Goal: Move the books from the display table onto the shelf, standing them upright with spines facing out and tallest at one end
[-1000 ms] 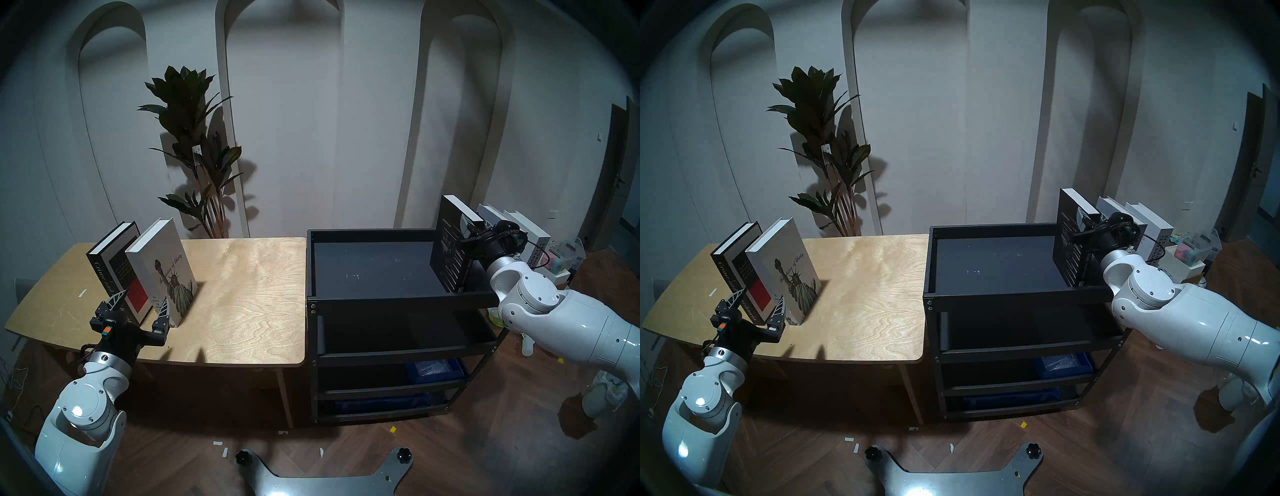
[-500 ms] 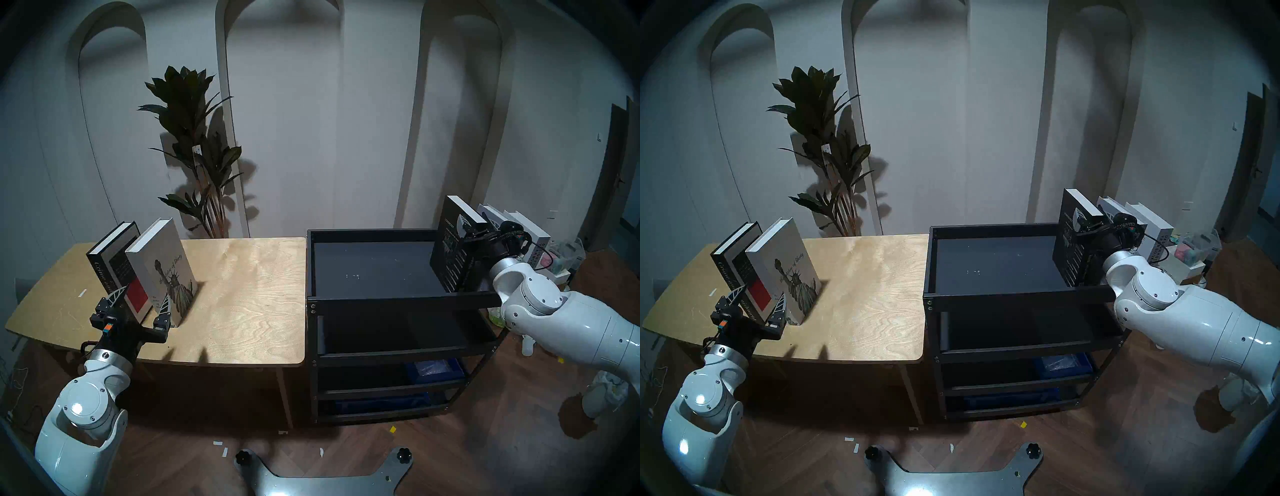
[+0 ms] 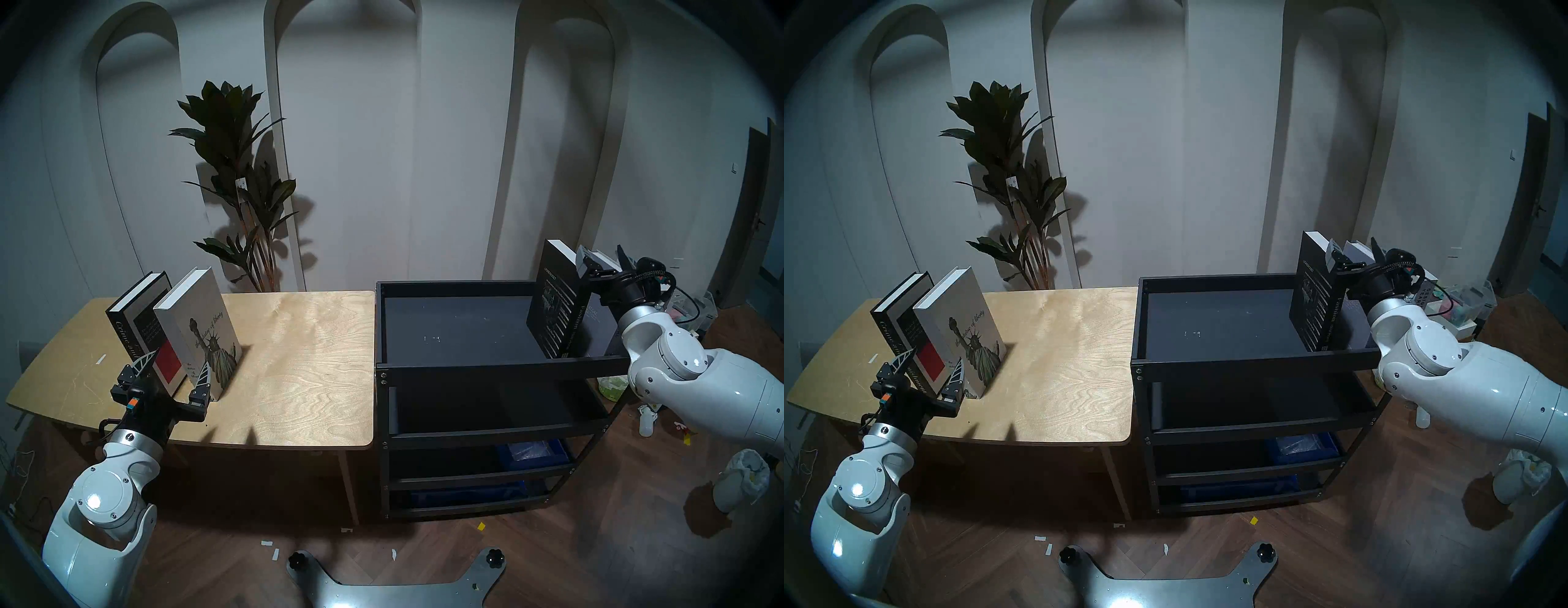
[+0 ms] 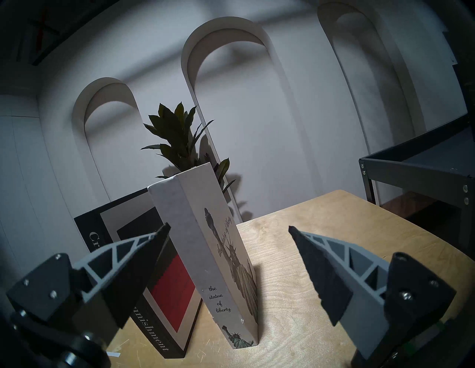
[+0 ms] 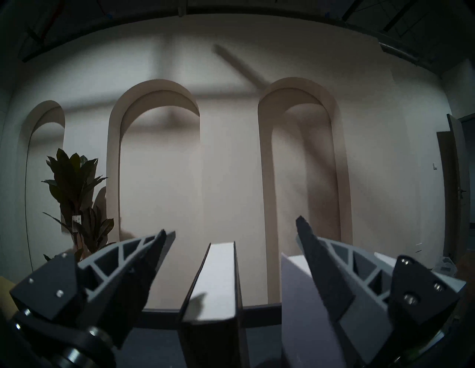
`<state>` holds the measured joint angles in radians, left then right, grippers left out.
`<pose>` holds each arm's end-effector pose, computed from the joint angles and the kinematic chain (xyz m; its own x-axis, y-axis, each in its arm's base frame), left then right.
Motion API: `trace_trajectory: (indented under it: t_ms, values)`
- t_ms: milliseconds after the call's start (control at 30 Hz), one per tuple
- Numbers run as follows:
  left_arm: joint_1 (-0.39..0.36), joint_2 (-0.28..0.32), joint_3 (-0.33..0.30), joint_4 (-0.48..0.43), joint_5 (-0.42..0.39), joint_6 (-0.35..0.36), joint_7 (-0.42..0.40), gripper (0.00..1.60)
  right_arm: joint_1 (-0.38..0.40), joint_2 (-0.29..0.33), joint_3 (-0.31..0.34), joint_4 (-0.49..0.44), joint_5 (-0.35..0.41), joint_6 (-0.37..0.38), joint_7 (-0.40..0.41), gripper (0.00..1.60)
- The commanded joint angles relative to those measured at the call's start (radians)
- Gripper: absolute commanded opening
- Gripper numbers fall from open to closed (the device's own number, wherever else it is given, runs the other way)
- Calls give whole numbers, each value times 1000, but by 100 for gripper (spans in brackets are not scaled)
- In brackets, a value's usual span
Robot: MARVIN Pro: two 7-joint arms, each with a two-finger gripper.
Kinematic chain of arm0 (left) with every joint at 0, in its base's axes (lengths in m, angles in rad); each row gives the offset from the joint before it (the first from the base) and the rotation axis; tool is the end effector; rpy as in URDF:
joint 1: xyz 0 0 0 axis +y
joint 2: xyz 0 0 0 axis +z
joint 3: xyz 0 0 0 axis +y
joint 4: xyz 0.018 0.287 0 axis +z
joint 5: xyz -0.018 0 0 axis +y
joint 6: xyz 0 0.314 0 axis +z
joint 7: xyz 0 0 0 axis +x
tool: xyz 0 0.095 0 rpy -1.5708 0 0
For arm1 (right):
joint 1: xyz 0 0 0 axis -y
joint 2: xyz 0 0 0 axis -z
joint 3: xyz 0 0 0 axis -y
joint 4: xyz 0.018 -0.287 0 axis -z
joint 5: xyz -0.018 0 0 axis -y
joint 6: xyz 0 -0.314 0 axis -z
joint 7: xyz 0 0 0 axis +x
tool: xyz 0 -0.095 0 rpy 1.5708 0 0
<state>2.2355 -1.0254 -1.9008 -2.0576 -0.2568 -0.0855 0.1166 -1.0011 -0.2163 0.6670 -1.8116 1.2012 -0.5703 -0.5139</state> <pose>0.2702 0.1727 -0.2386 -0.0063 -0.3622 0.9321 0.0880 -0.9287 -0.3603 0.4226 -0.1741 -0.1142 -0.3137 -0.0422 0.9486 -0.0372 -0.9977 -0.0567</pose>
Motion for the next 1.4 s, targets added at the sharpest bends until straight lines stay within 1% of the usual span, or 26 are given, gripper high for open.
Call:
trace_trajectory:
  t_ms: [0, 100, 133, 200, 233, 300, 333, 367, 433, 467, 500, 567, 600, 633, 700, 767, 867, 1000, 1033, 1067, 1200, 1233, 1300, 1333, 1367]
  values:
    - [9, 2, -22, -4, -15, -10, -10, 160, 39, 62, 100, -82, -32, -109, -39, 160]
    - [10, 10, -39, 8, -36, -18, -26, 160, 48, 70, 124, -148, -52, -145, -34, 160]
    - [9, 11, -47, 12, -42, -20, -30, 160, 51, 72, 127, -151, -59, -156, -27, 160]
    - [10, 18, -69, 24, -63, -30, -47, 160, 45, 77, 134, -203, -74, -176, -28, 160]
    - [8, 20, -79, 32, -70, -30, -50, 160, 46, 79, 130, -195, -80, -184, -14, 160]
    - [7, 24, -89, 39, -74, -33, -56, 160, 43, 80, 128, -208, -86, -190, -10, 160]
    - [5, 36, -113, 58, -87, -38, -72, 160, 29, 85, 118, -264, -95, -205, -7, 160]
    - [1, 39, -125, 67, -94, -38, -75, 160, 24, 87, 107, -254, -105, -211, 6, 160]
    - [-11, 46, -149, 88, -110, -38, -83, 160, 2, 82, 84, -303, -111, -215, 15, 160]
    - [-11, 46, -149, 88, -110, -38, -83, 160, 2, 82, 84, -303, -111, -215, 15, 160]
    - [-19, 52, -166, 99, -122, -40, -90, 160, -19, 67, 60, -331, -115, -213, 22, 160]
    - [-30, 61, -186, 114, -138, -40, -99, 160, -42, 56, 30, -357, -124, -216, 35, 160]
    - [-35, 66, -196, 122, -147, -41, -108, 160, -55, 56, 12, -386, -130, -218, 39, 160]
    - [-40, 69, -200, 125, -154, -42, -112, 160, -66, 44, -5, -384, -133, -217, 48, 160]
    - [-54, 77, -212, 135, -179, -44, -129, 160, -92, 41, -44, -426, -148, -219, 58, 160]
    - [-69, 82, -212, 136, -198, -44, -140, 160, -117, 26, -81, -447, -156, -214, 68, 160]
    - [-96, 99, -206, 143, -246, -43, -177, 160, -152, 22, -136, -505, -182, -216, 77, 160]
    - [-138, 122, -180, 155, -310, -33, -226, 160, -176, 26, -181, -564, -216, -217, 75, 160]
    - [-152, 129, -172, 161, -328, -29, -237, 160, -179, 22, -191, -565, -227, -216, 76, 160]
    - [-169, 136, -164, 170, -353, -25, -254, 160, -185, 29, -204, -589, -239, -213, 68, 160]
    - [-218, 185, -130, 204, -423, -8, -300, 160, -197, 10, -240, -585, -279, -200, 52, 160]
    - [-216, 203, -124, 210, -438, -6, -308, 160, -197, 4, -245, -581, -288, -197, 49, 160]
    - [-247, 221, -103, 237, -469, 5, -326, 160, -195, -9, -253, -571, -305, -192, 39, 160]
    - [-247, 233, -99, 244, -481, 7, -332, 160, -193, -14, -255, -566, -311, -190, 34, 160]
    - [-268, 246, -86, 264, -493, 15, -342, 160, -191, -22, -258, -560, -322, -186, 26, 160]
